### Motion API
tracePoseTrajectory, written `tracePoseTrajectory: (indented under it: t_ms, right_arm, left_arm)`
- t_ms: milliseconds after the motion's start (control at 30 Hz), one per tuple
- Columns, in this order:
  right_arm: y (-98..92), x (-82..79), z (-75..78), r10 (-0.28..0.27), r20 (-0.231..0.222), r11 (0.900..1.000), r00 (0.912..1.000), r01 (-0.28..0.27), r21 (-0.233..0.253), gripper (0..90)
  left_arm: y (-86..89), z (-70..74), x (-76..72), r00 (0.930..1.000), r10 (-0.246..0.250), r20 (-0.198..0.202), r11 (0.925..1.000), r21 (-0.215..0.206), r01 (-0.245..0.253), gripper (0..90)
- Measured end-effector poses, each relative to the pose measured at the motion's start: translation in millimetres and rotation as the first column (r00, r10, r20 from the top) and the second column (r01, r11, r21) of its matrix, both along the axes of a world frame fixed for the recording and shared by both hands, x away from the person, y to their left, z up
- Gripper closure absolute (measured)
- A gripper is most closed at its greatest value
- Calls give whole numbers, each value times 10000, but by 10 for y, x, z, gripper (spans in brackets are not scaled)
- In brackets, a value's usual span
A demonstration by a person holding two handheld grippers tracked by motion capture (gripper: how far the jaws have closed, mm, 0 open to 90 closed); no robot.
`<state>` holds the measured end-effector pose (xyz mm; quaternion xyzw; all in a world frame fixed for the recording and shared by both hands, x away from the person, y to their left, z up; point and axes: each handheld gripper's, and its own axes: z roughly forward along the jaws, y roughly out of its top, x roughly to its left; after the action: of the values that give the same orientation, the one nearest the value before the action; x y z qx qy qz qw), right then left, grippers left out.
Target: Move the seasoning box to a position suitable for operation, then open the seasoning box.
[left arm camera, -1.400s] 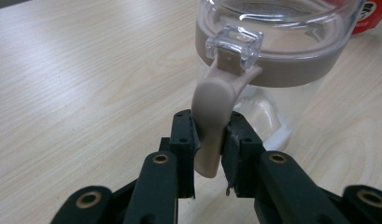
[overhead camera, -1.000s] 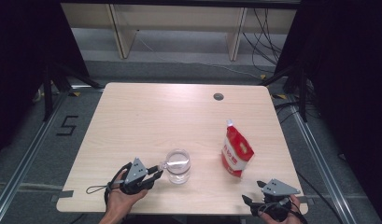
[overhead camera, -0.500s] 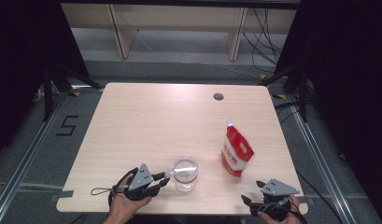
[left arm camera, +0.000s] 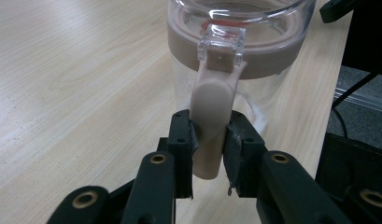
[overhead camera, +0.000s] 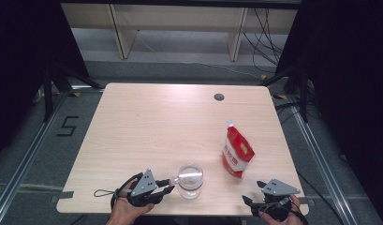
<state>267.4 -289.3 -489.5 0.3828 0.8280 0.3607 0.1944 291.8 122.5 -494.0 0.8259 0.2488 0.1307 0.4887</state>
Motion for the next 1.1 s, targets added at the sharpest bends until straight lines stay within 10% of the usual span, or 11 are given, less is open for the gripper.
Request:
tracePoseTrajectory:
  t_ms: [533, 833, 1100]
  right_arm:
    - [-3, 5, -6, 64, -104, 10000, 9999, -64, -59, 251]
    - [10, 15, -6, 215, -167, 9998, 9996, -216, -38, 251]
    - [43, 22, -6, 221, -214, 9997, 9995, -220, 51, 251]
  left_arm:
    - [94, 17, 16, 9996, -115, -270, 9999, 45, 116, 709]
    - [135, 50, -9, 9973, 121, -720, 9981, -588, -163, 369]
    - [159, 96, -13, 9917, 153, -1274, 9938, -1074, -291, 315]
